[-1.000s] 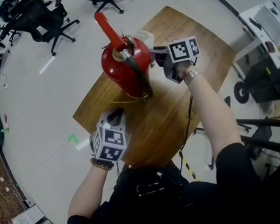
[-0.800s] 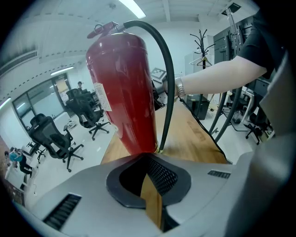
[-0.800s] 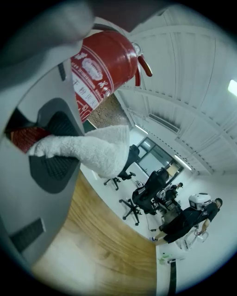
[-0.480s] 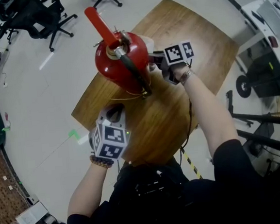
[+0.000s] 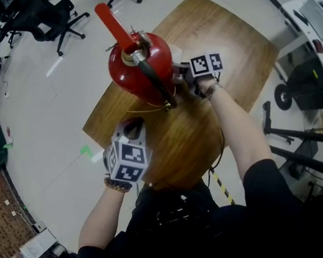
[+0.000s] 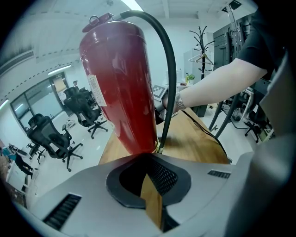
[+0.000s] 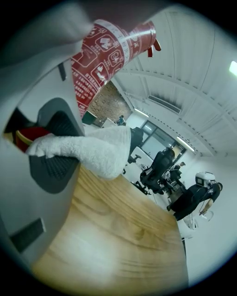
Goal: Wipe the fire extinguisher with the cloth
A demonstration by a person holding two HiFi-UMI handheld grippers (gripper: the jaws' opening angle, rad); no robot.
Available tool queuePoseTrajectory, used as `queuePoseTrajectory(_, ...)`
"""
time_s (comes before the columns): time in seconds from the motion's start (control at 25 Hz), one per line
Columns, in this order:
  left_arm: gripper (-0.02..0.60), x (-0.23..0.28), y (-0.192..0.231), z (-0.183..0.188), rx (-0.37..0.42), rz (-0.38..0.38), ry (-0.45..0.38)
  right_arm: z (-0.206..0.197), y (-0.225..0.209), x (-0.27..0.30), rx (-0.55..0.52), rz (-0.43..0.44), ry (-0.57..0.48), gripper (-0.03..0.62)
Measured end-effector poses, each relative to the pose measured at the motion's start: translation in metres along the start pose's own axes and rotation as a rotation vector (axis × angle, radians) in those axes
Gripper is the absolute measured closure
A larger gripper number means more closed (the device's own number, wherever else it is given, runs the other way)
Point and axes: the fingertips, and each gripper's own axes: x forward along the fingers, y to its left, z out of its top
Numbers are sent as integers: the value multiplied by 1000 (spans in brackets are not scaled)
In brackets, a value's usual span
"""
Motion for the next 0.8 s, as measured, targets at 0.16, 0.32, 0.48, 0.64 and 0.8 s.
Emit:
queuePoseTrajectory(0.16,581,0,0,-3,-5,0,1,-8,-13,4,9,-67,1,487)
queuePoseTrajectory(0.32,581,-2,2,-5,-10,4,0,-21,-28,8,1,-142,19,487)
queuePoseTrajectory(0.48,581,-3,3,-9,-15,6,1,-27,-36,8,7,-176,17,487)
queuePoseTrajectory(0.64,581,-5,4,-11,-17,9,1,-29,-41,9,-3,-221,25,487)
queuePoseTrajectory(0.8,581,-7,6,-12,-19,12,-1,-31,-54,4,-23,-311,18,487)
